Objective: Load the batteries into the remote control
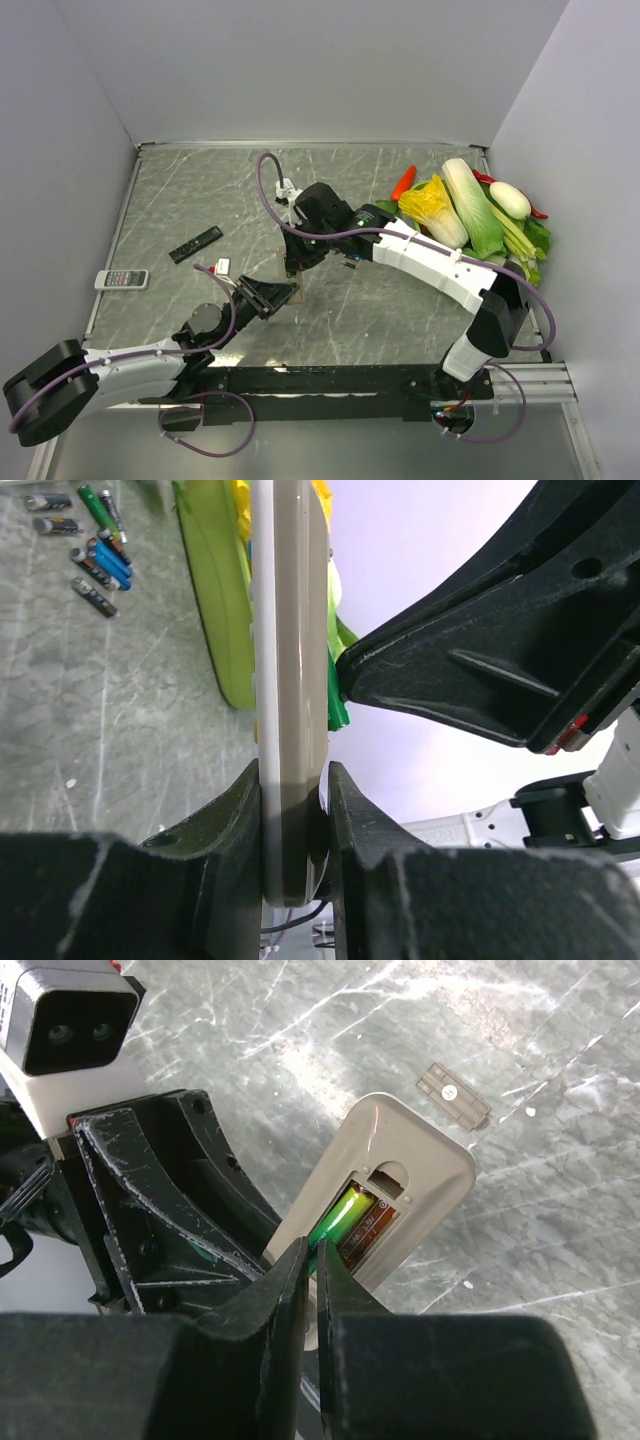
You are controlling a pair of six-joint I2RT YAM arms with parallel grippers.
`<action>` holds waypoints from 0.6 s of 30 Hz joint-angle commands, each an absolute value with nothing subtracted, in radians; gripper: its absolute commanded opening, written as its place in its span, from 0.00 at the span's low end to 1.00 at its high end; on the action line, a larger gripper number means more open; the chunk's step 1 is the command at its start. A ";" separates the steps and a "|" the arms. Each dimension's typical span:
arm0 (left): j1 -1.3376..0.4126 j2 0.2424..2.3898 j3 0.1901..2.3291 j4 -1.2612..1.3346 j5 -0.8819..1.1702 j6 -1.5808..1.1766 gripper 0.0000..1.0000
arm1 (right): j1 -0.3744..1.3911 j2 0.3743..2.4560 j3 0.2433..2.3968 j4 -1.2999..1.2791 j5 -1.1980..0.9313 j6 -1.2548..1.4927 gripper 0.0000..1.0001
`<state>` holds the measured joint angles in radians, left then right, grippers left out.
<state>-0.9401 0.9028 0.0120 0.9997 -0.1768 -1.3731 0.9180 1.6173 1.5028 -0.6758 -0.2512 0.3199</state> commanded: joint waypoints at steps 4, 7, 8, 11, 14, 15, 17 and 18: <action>-0.971 0.841 0.066 1.381 0.069 -1.339 0.01 | 0.933 1.666 1.379 -0.444 -0.250 0.344 0.09; -0.971 0.822 0.068 1.371 0.071 -1.330 0.01 | 0.934 1.657 1.329 -0.399 -0.241 0.359 0.09; -0.969 0.818 0.067 1.365 0.069 -1.328 0.01 | 0.933 1.654 1.318 -0.376 -0.244 0.362 0.09; -0.971 0.799 0.060 1.332 0.051 -1.335 0.01 | 0.936 1.637 1.287 -0.342 -0.253 0.371 0.09; -0.969 0.795 0.037 1.284 0.008 -1.367 0.01 | 0.931 1.615 1.313 -0.359 -0.258 0.362 0.09; -0.971 0.798 0.031 1.267 0.003 -1.373 0.01 | 0.934 1.600 1.321 -0.364 -0.259 0.359 0.09; -0.971 0.810 0.014 1.243 -0.024 -1.384 0.01 | 0.934 1.580 1.351 -0.377 -0.264 0.347 0.11; -0.971 0.816 0.009 1.215 -0.046 -1.390 0.01 | 0.934 1.563 1.364 -0.383 -0.267 0.342 0.13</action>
